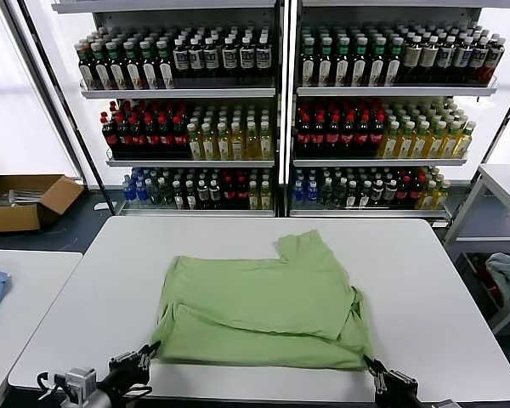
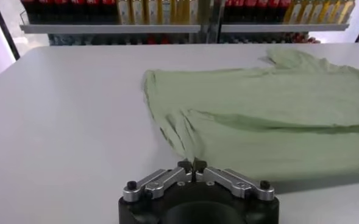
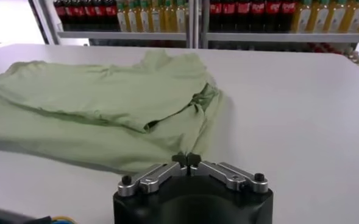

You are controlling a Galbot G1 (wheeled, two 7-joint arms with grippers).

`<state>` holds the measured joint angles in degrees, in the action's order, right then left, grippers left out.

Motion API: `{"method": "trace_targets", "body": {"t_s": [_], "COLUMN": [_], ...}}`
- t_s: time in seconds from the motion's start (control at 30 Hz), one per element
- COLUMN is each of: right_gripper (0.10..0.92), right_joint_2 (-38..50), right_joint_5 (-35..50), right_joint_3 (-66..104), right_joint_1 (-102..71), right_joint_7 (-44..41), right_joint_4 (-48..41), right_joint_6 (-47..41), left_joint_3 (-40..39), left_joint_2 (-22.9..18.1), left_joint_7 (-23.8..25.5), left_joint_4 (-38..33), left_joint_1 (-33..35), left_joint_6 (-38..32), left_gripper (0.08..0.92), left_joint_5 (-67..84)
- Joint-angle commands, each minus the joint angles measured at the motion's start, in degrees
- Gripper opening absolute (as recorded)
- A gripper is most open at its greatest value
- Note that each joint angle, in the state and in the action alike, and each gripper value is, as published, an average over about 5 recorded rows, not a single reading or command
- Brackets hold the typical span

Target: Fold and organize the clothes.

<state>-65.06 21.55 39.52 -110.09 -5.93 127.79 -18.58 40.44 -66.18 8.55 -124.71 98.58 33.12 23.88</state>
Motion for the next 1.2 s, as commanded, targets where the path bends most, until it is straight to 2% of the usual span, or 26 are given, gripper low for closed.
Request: {"method": "trace_targets", "body": {"t_s": [0.03,0.33,0.43,0.53,0.73,0.83,0.97,1.2], "right_gripper": [0.106,0.106,0.139,0.215,0.388,0.475,0.596,0.784], "right_joint_2": [0.3,1.0,0.9,0.6,1.5,3.7,8.4,13.5], "right_joint_5": [-1.5,-1.6,-1.5,-0.5,5.0,9.6,13.0,14.4], "right_joint_3": [0.9,0.5,0.3,0.3,3.1,5.2,4.0,-8.0], "right_joint_1": [-5.0,-5.1,-4.8,-3.9,-1.7,2.2,14.5,43.2], "right_joint_7": [-0.8,-0.7,-0.3,-0.1,-1.4,-2.5,-4.2,-5.4], "right_joint_4": [1.2,1.4,1.7,2.2,4.2,4.1,-0.2,-17.0], "right_joint_6": [2.0,1.3,1.0,1.3,1.9,1.9,0.1,-6.8], "left_joint_3": [4.1,5.0,5.0,5.2,8.7,11.5,10.7,1.6], "left_joint_2": [-2.5,-3.3,-3.5,-3.4,-1.9,0.2,5.7,16.3], "left_joint_7": [0.2,0.5,-0.1,-0.3,0.0,-0.2,-0.6,0.1], "left_joint_4": [-5.9,-6.4,-6.7,-7.1,-7.4,-7.2,-4.9,6.1], "left_joint_1": [10.2,11.8,11.8,11.1,9.0,6.2,-1.6,-13.7], "left_joint_6": [-0.1,-0.1,0.0,0.0,0.0,0.0,0.0,0.0], "left_gripper": [0.086,0.086,0.086,0.126,0.296,0.382,0.495,0.703], "left_joint_5": [-2.7,-4.3,-4.4,-4.2,-2.5,1.1,5.7,11.4]}}
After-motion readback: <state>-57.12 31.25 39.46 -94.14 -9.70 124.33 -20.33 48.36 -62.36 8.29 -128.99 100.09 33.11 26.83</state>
